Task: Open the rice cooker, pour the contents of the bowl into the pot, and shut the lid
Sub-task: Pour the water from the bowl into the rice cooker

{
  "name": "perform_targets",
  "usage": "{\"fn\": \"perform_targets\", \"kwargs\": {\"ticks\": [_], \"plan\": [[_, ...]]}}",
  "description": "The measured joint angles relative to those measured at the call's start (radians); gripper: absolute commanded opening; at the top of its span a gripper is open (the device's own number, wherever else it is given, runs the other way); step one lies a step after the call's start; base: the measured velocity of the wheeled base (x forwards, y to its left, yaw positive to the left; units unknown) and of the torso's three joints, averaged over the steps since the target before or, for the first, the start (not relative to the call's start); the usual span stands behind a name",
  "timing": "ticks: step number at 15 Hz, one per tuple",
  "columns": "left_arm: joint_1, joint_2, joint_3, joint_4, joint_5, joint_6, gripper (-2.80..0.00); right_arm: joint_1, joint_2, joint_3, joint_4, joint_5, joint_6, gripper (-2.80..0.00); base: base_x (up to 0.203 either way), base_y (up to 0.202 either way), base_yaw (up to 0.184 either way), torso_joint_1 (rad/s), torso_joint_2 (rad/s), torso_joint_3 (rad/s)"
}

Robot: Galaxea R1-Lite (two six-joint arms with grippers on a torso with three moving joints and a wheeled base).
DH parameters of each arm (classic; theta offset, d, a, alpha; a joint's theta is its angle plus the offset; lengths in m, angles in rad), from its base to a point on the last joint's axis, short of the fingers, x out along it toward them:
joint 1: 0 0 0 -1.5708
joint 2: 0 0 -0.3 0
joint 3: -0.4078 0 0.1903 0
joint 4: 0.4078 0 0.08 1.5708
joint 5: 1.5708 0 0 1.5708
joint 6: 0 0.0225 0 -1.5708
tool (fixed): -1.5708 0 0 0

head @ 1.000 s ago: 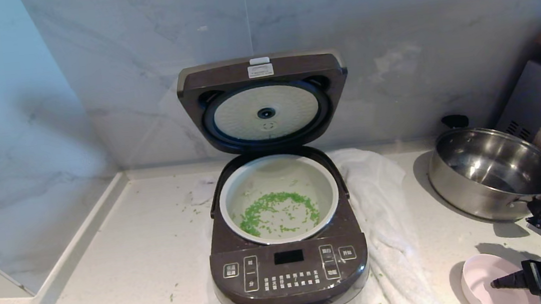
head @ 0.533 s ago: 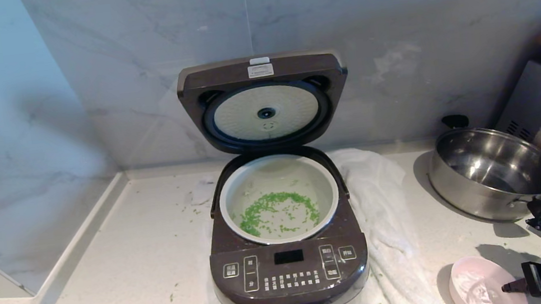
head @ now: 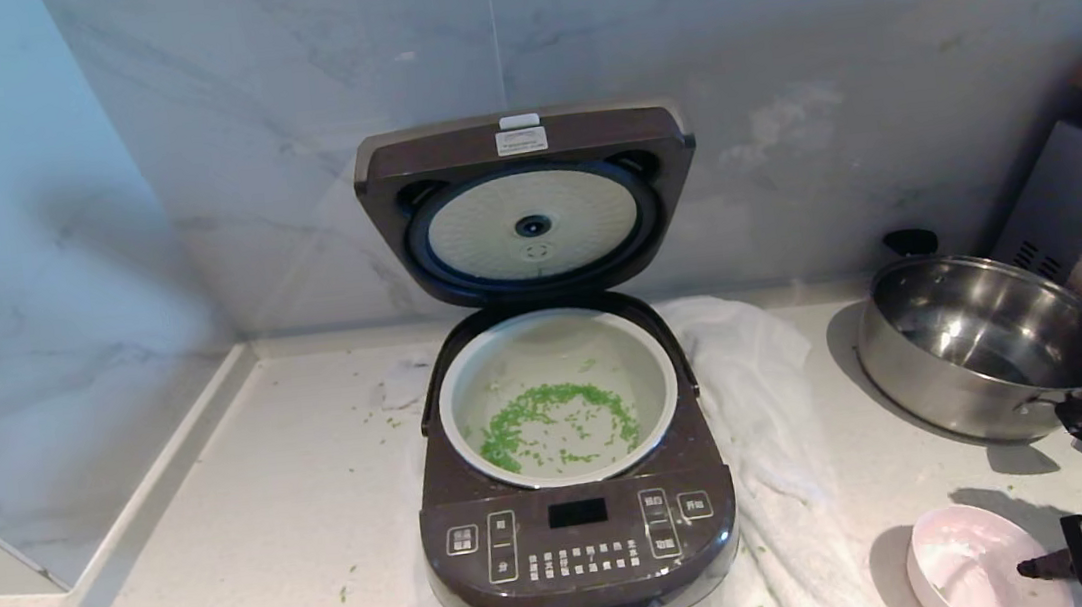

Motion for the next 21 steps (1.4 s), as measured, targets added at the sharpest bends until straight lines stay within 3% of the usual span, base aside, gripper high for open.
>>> {"fn": "perform_targets", "kwargs": {"ticks": [5,9,12,17,21], "plan": [[0.000,0.000,0.000,0.000,-0.001,0.000,-2.80,0.001,-0.143,-0.200,0.398,0.008,0.018,-2.80,0.000,0.000,0.000,0.000,0.00,0.000],[0.000,0.000,0.000,-0.001,0.000,0.000,-2.80,0.024,-0.192,-0.378,0.610,0.007,0.076,-2.80,0.000,0.000,0.000,0.000,0.00,0.000],[0.000,0.000,0.000,-0.001,0.000,0.000,-2.80,0.089,-0.214,-0.530,0.716,0.006,0.183,-2.80,0.000,0.000,0.000,0.000,0.00,0.000],[0.000,0.000,0.000,-0.001,0.000,0.000,-2.80,0.277,-0.217,-0.740,0.803,0.002,0.416,-2.80,0.000,0.000,0.000,0.000,0.00,0.000],[0.000,0.000,0.000,-0.001,0.000,0.000,-2.80,0.366,-0.197,-0.823,0.818,-0.013,0.511,-2.80,0.000,0.000,0.000,0.000,0.00,0.000]]}}
